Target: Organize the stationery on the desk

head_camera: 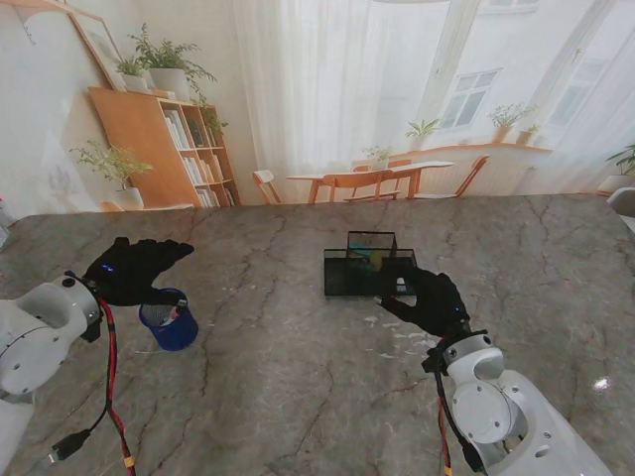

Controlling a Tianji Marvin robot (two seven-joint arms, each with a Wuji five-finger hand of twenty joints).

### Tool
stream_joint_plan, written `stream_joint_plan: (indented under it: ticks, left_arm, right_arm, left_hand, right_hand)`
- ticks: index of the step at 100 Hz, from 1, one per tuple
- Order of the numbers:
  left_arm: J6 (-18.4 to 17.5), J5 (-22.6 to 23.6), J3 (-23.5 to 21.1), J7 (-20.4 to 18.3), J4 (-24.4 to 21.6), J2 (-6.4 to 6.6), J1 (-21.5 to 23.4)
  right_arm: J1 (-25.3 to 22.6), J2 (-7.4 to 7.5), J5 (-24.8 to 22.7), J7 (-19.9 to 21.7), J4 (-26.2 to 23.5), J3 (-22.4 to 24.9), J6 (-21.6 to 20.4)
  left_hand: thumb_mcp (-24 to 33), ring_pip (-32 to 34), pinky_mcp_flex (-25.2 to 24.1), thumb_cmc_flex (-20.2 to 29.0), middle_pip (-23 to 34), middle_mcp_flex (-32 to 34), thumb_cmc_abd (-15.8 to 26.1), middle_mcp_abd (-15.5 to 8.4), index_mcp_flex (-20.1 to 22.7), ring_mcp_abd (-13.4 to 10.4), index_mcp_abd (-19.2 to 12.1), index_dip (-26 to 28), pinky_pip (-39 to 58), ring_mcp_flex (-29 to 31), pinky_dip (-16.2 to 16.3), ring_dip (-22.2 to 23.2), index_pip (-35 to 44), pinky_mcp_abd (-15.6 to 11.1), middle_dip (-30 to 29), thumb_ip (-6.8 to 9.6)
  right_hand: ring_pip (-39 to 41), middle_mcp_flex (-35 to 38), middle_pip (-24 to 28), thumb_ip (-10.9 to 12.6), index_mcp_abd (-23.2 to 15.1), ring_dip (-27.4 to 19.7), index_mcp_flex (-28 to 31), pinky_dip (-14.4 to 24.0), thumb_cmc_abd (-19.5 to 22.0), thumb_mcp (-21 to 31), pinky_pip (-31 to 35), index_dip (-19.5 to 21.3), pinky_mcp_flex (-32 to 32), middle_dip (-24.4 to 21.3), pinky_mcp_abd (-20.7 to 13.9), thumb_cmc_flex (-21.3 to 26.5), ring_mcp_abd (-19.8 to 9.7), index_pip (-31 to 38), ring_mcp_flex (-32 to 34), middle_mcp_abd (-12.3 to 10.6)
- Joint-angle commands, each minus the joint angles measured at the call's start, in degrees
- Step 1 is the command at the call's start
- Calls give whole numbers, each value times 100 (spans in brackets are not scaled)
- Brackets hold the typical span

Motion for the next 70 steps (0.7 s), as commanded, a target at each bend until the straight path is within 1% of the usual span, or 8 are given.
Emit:
stream_joint_plan:
  ticks: [1,7,18,23,34,53,63,70]
  left_arm:
    - [66,-102,29,140,-261,-65,-30]
    - [120,-174,91,253,-391,-91,-82]
    - [145,-247,327,481,-505,-127,-288]
    - [128,-244,487,624,-490,-142,-430]
    - [167,-318,992,913,-324,-178,-830]
    - [301,-521,2125,1526,316,-268,-1654]
    - [334,-609,2739,1820,807,-318,-2136]
    - [386,-786,3185,1970,1213,-366,-2495]
  right_arm:
    - [-28,-5,0,47,-8,10,4]
    - [-39,-7,-10,29,-16,22,0]
    - [-74,-10,-31,-13,-45,57,-21]
    - [-95,-12,-44,-34,-62,75,-32]
    - [-155,-16,-72,-85,-112,129,-67]
    - [-303,-20,-203,-237,-224,267,-136]
    - [-376,-26,-242,-309,-271,334,-159]
    - [-427,-27,-293,-363,-304,384,-176]
  left_hand:
    - [60,-32,-124,-38,-46,-35,403,-21,-58,42,-1,-16,41,-156,-88,-14,-1,98,-105,450]
    - [61,-21,-173,35,-38,-14,424,-31,-45,12,-16,-5,68,-162,-53,14,12,-12,-94,442]
    - [39,-91,-588,128,-60,-49,512,-85,-32,-92,-135,14,-117,-327,-39,42,23,-386,-90,418]
    - [29,-138,-718,143,-69,-63,553,-74,-34,-96,-169,22,-241,-404,-51,38,24,-477,-94,405]
    - [8,-230,-887,198,-89,-102,599,-43,-27,-92,-105,37,-543,-554,-55,19,15,-644,-117,378]
    - [14,-265,-975,315,-92,-119,645,-22,44,-102,-142,51,-724,-651,-67,-6,39,-750,-129,365]
    - [1,-260,-956,355,-103,-151,673,18,19,-73,-123,53,-760,-668,-50,-11,28,-787,-141,353]
    - [0,-268,-983,387,-125,-200,668,45,1,-62,-100,51,-789,-711,-46,-18,19,-801,-157,351]
  right_hand:
    - [-33,50,37,168,-1,72,85,118,179,-126,47,99,-55,75,61,-59,-13,27,54,-1]
    - [-29,52,38,168,-7,73,96,118,184,-124,48,101,-56,76,63,-56,-18,33,59,3]
    - [-32,51,37,168,1,71,95,118,177,-125,48,102,-56,76,67,-55,-16,34,54,2]
    - [-30,52,37,168,-5,72,82,119,177,-127,49,100,-55,76,66,-58,-15,29,60,4]
    - [-34,53,36,168,-13,70,71,118,174,-124,47,97,-55,75,63,-53,-27,22,55,4]
    - [-35,53,34,169,-2,68,83,116,172,-121,45,96,-51,74,62,-51,-24,23,67,-10]
    - [-38,61,35,168,-17,68,68,116,173,-122,44,93,-49,74,64,-52,-12,16,68,2]
    - [-38,58,32,168,-9,69,88,116,171,-123,43,95,-49,73,74,-54,-14,23,74,-1]
